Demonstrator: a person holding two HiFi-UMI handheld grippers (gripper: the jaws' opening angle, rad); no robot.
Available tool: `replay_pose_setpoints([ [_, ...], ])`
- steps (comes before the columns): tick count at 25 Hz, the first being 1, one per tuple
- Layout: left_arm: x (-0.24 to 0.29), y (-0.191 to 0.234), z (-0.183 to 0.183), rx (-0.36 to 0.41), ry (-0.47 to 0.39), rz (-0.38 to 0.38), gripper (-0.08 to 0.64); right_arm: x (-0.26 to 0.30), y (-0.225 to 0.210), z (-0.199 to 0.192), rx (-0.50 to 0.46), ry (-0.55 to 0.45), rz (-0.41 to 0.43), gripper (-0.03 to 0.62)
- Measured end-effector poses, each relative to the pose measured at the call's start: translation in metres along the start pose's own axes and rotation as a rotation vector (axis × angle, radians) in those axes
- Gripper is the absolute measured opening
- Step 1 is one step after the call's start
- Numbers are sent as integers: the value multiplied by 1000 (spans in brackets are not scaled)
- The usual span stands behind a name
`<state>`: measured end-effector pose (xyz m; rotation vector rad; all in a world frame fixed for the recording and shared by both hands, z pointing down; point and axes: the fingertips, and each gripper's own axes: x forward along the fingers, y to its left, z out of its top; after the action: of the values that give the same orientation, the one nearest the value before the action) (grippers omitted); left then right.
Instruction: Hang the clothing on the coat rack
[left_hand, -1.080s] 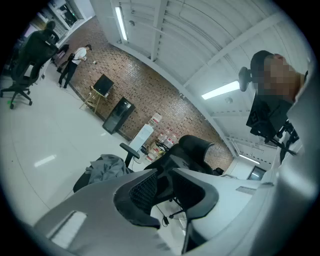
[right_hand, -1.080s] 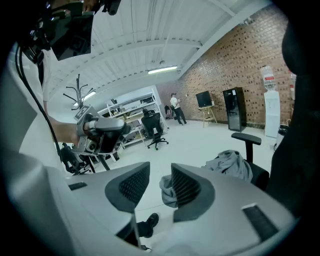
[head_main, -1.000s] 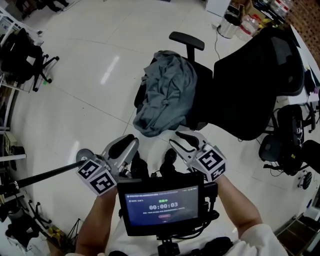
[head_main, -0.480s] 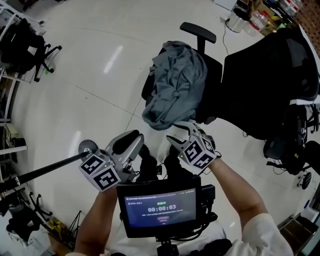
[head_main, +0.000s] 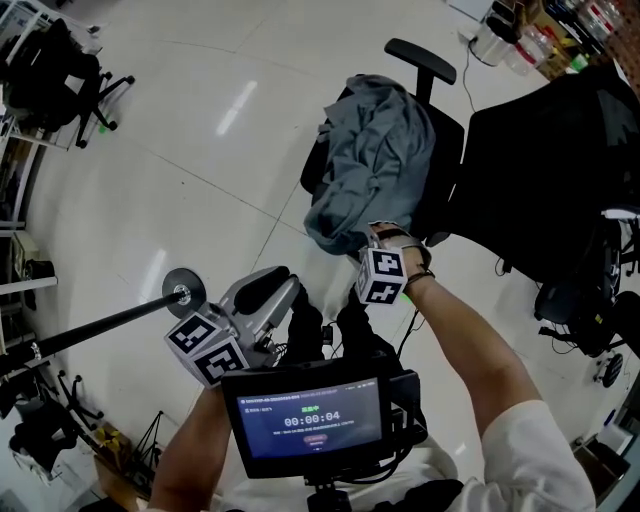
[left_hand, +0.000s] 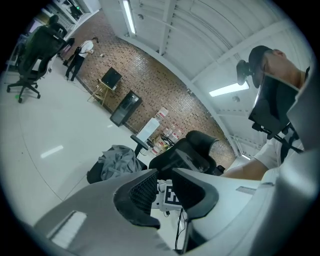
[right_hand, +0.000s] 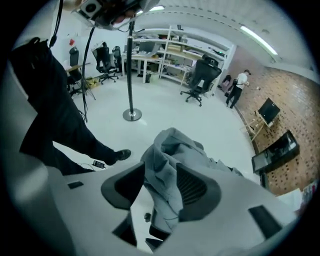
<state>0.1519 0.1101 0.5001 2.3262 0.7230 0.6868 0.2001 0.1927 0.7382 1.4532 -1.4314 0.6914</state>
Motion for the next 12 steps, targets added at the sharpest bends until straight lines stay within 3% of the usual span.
replay_pose_setpoints([
  [7,-8,5,-2,-12,-2,14,94,21,-5,-16,-135,130,20,213],
  [11,-8,5,-2,-10,-3,11,94,22,4,-24,-298,202,25,131],
  [12,-8,5,-1,-10,-3,10,94,20,4,-26,-318,214,20,53],
])
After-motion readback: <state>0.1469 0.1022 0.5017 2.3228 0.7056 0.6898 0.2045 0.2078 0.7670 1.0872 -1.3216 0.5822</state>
